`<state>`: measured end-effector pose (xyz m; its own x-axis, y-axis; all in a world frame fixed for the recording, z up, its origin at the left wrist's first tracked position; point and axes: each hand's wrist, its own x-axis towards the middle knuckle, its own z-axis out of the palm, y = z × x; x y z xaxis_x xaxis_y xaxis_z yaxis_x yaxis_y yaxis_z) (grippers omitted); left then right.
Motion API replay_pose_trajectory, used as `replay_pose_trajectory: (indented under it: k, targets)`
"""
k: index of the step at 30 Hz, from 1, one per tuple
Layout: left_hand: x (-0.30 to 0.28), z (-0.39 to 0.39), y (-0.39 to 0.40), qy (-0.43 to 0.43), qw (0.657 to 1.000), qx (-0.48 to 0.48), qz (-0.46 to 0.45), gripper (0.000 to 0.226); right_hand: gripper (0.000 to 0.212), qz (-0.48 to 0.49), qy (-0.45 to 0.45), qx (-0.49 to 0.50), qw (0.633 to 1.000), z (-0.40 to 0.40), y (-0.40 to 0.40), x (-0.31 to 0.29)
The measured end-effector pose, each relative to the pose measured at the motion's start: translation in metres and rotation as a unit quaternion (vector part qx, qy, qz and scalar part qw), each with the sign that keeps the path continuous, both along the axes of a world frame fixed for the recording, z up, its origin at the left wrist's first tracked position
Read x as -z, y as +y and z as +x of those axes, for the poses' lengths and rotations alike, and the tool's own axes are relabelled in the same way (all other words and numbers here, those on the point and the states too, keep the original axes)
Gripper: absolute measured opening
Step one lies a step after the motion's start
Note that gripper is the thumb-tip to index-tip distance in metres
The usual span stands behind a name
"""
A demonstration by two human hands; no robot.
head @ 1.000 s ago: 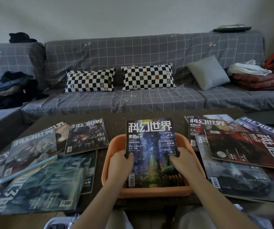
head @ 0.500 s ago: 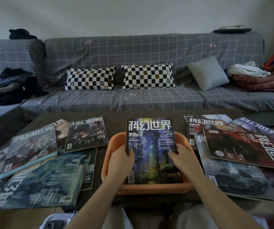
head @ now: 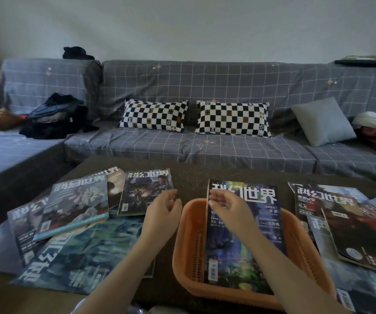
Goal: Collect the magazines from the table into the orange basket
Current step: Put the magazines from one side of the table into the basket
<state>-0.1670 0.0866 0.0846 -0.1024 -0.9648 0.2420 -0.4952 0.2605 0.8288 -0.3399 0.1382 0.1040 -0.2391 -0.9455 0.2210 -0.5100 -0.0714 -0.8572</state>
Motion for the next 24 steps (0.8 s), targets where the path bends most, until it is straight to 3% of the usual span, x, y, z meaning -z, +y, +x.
replay_pose_trajectory:
  k: [9,15,18,24]
  targets:
    - [0.045,0.062,-0.067,-0.021,0.995,-0.078,0.056,0.024,0.038,0.070,0.069,-0.133,0.986,0.061,-0.105,0.014]
    - [0.067,0.081,-0.110,-0.112,0.982,-0.131,0.080,0.038,0.056,0.230,0.197,-0.121,0.945,0.085,-0.176,0.026]
    - [0.070,0.085,-0.125,-0.090,0.981,-0.139,0.098,0.041,0.039,0.308,0.235,-0.130,0.913,0.084,-0.198,0.033]
    - [0.068,0.100,-0.150,-0.007,0.975,-0.130,0.179,0.032,0.043,0.410,0.181,-0.079,0.891,0.073,-0.214,0.046]
